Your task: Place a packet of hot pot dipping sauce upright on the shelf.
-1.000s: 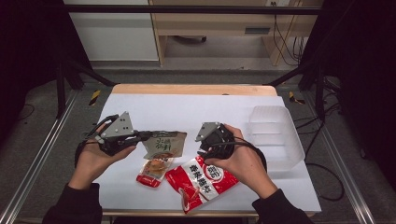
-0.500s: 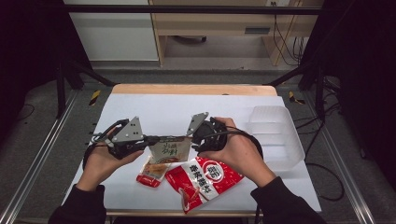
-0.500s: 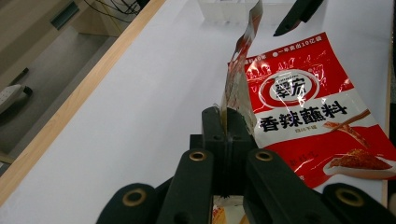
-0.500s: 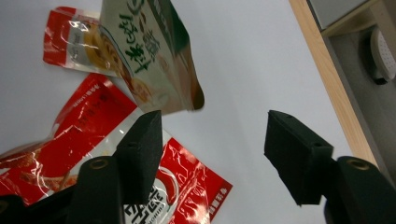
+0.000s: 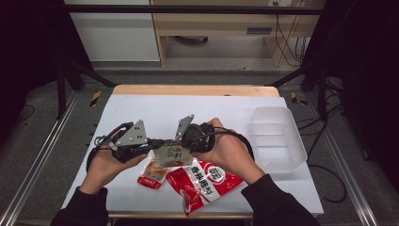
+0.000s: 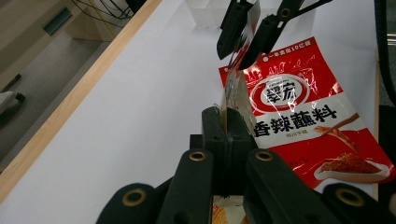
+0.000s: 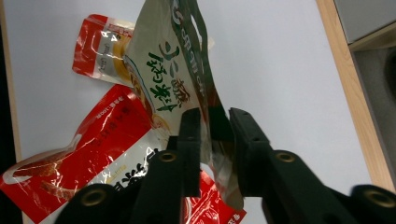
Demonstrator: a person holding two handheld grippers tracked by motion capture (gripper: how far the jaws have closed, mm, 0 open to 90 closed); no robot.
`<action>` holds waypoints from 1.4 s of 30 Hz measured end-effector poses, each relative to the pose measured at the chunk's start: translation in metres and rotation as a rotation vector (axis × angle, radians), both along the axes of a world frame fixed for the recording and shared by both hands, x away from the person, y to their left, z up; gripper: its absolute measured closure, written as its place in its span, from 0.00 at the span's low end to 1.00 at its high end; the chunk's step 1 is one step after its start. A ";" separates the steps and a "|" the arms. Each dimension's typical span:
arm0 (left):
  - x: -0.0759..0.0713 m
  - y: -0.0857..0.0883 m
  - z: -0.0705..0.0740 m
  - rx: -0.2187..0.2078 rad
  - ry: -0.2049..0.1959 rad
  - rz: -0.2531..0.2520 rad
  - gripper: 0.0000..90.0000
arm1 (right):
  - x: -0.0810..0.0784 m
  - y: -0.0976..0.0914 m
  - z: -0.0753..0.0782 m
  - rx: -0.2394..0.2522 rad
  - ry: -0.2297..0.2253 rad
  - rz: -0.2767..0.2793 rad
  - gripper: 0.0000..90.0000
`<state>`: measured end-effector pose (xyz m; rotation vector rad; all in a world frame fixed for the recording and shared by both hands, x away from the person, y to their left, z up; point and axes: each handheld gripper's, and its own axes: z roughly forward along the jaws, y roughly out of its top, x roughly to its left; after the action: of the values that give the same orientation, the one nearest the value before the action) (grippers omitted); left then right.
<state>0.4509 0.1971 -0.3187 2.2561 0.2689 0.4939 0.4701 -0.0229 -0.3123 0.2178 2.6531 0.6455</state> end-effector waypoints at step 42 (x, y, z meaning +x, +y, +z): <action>0.013 0.010 -0.047 -0.168 0.084 0.136 0.10 | 0.012 -0.084 0.042 -0.018 -0.109 -0.142 1.00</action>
<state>0.4640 0.2072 -0.3660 2.1057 0.4910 0.4309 0.4820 -0.1073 -0.2705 0.3517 2.5114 0.5701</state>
